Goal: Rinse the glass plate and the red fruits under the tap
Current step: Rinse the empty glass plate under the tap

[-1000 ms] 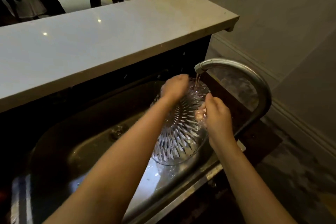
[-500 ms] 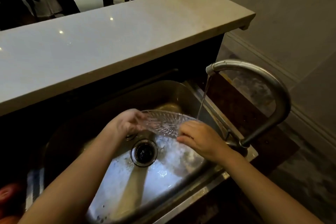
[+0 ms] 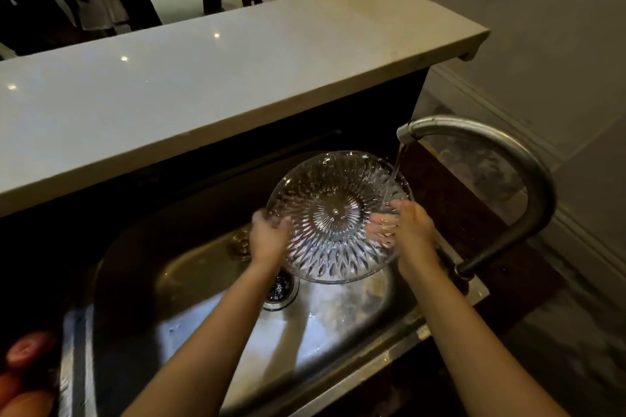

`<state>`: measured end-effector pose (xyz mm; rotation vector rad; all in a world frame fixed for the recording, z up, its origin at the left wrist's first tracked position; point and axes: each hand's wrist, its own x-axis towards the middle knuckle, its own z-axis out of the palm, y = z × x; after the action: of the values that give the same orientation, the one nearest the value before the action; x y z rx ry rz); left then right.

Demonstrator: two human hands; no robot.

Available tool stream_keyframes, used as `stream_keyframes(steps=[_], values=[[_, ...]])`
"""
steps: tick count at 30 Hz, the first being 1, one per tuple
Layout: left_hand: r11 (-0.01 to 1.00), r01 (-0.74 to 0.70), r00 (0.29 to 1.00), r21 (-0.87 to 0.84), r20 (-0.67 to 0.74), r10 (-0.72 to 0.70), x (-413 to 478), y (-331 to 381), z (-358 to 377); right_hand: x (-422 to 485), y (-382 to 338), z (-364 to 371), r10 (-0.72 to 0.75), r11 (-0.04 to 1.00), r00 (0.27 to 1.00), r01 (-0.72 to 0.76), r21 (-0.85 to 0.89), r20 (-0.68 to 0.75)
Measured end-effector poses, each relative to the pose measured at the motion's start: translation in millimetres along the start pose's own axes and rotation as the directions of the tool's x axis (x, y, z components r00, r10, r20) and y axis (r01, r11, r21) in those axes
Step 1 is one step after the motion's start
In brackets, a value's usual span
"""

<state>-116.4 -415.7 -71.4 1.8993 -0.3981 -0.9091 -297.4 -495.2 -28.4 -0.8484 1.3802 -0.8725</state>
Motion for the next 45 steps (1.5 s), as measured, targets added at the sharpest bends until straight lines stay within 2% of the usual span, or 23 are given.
stream_keyframes(steps=[1,2,3,4,6,9,12,16,18,19,22,23,26,32,33,34,36,37,38,40,41,43,45], values=[[0.912,-0.169,0.975,0.373,-0.069,0.209,-3.6,-1.1,8.2,-3.2,-1.5,-0.1,-0.063,0.998,0.997,0.063,-0.001,-0.048],[0.718,-0.29,0.925,0.633,-0.008,0.381,-8.8,0.0,16.8,-4.2,-4.2,-0.1,-0.115,0.993,0.989,0.116,0.005,-0.088],[0.538,-0.387,0.878,0.749,0.12,0.464,-15.8,3.5,26.7,-5.9,-9.1,-0.2,-0.151,0.988,0.982,0.154,0.013,-0.113],[0.439,-0.482,0.838,0.758,0.253,0.483,-23.1,7.9,39.3,-7.1,-13.8,0.3,-0.173,0.984,0.978,0.178,0.029,-0.12],[0.393,-0.667,0.733,0.633,0.465,0.496,-32.1,18.2,66.5,-10.3,-19.6,1.6,-0.185,0.982,0.977,0.188,0.02,-0.107],[0.236,-0.805,0.563,0.544,0.576,0.593,-31.4,46.2,98.1,-19.0,-19.2,-0.9,-0.192,0.981,0.976,0.188,-0.047,-0.099],[0.209,-0.81,0.551,0.547,0.59,0.59,-11.4,73.9,102.2,-24.9,-20.4,-9.9,-0.211,0.977,0.969,0.21,-0.024,-0.13],[0.272,-0.706,0.677,0.654,0.511,0.529,11.1,76.0,69.1,-28.0,-28.1,-16.8,-0.19,0.979,0.973,0.198,0.054,-0.131],[0.312,-0.689,0.706,0.654,0.51,0.492,-2.2,55.1,52.9,-27.2,-31.5,-15.7,-0.189,0.979,0.97,0.198,0.043,-0.15],[0.3,-0.718,0.68,0.628,0.542,0.494,-16.8,43.6,50.9,-26.8,-32.4,-13.9,-0.194,0.979,0.968,0.201,0.029,-0.16],[0.16,-0.85,0.501,0.502,0.678,0.538,-52.0,32.6,71.0,-27.7,-28.4,-9.3,-0.208,0.978,0.966,0.201,-0.059,-0.154],[0.131,-0.861,0.474,0.491,0.682,0.557,-53.4,40.5,80.8,-30.4,-26.4,-7.8,-0.208,0.978,0.969,0.201,-0.061,-0.131],[0.175,-0.83,0.52,0.53,0.623,0.583,-31.3,74.6,98.2,-36.9,-24.5,-8.8,-0.21,0.977,0.971,0.203,-0.07,-0.112],[0.305,-0.635,0.738,0.71,0.442,0.51,17.9,57.9,41.5,-34.7,-32.7,-22.9,-0.202,0.978,0.973,0.207,0.035,-0.111],[0.38,-0.6,0.779,0.705,0.403,0.481,14.0,43.8,28.2,-32.6,-32.3,-23.1,-0.222,0.974,0.968,0.225,0.012,-0.12],[0.511,-0.544,0.832,0.666,0.35,0.43,8.7,30.3,17.3,-30.5,-30.9,-22.1,-0.238,0.971,0.963,0.237,-0.023,-0.127],[0.83,-0.336,0.94,0.446,0.21,0.267,-2.2,12.6,1.2,-26.2,-25.8,-18.0,-0.25,0.966,0.958,0.238,-0.098,-0.139],[0.939,-0.214,0.97,0.269,0.176,0.17,-4.6,9.7,-5.2,-24.2,-22.5,-15.6,-0.245,0.966,0.96,0.229,-0.121,-0.134],[0.994,-0.093,0.98,0.057,0.18,0.082,-6.2,11.1,-12.2,-23.6,-19.9,-13.0,-0.232,0.968,0.965,0.217,-0.124,-0.122],[0.936,0.163,0.942,-0.313,0.33,-0.053,-9.1,21.3,-26.6,-23.4,-15.5,-9.5,-0.186,0.981,0.979,0.18,-0.07,-0.084],[0.875,0.255,0.911,-0.412,0.406,-0.074,-9.7,25.2,-33.7,-22.4,-13.3,-9.0,-0.161,0.987,0.985,0.159,-0.024,-0.06],[0.844,0.325,0.862,-0.427,0.501,-0.078,-11.0,29.7,-43.4,-22.8,-9.8,-8.4,-0.125,0.992,0.992,0.125,0.015,-0.018],[0.861,0.309,0.859,-0.403,0.507,-0.071,-12.5,33.0,-47.0,-23.2,-6.7,-6.4,-0.086,0.996,0.996,0.086,-0.014,0.01]])
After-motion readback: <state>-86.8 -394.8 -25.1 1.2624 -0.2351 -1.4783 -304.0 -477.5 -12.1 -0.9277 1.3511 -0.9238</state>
